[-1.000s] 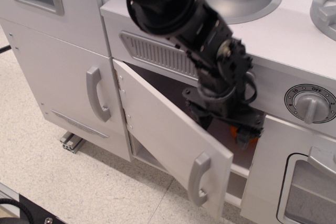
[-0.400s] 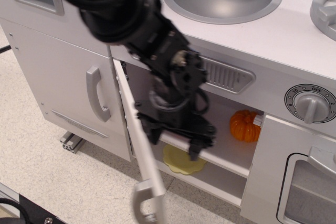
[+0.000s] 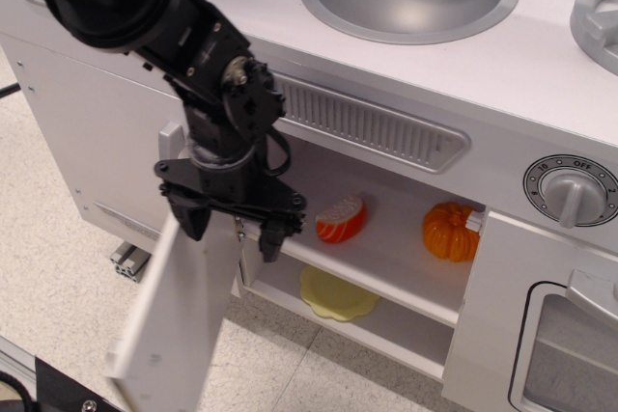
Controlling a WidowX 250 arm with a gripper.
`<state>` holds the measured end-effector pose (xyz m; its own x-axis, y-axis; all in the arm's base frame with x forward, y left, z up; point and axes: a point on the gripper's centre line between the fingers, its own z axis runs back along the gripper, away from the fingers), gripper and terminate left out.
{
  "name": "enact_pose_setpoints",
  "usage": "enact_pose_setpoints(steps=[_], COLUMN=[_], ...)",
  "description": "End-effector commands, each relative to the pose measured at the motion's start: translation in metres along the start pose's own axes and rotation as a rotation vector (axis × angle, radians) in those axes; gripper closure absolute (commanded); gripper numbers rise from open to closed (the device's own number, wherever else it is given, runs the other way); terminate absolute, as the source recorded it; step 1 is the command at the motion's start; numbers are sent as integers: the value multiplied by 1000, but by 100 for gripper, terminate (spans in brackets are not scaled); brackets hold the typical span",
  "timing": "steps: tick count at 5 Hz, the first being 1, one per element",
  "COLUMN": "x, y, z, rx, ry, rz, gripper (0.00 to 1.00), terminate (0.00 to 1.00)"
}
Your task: Open cabinet
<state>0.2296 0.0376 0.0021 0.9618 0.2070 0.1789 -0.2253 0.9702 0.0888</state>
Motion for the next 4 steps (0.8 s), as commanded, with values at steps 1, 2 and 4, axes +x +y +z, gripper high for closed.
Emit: enact_pose_setpoints(steps=[1, 2, 4], x=[-1, -1, -1], y=[18, 18, 18], z=[0, 0, 0], rx=[59, 59, 59], ry=[-26, -26, -26], rz=[4, 4, 4], gripper=[0, 0, 0], terminate=[0, 0, 100])
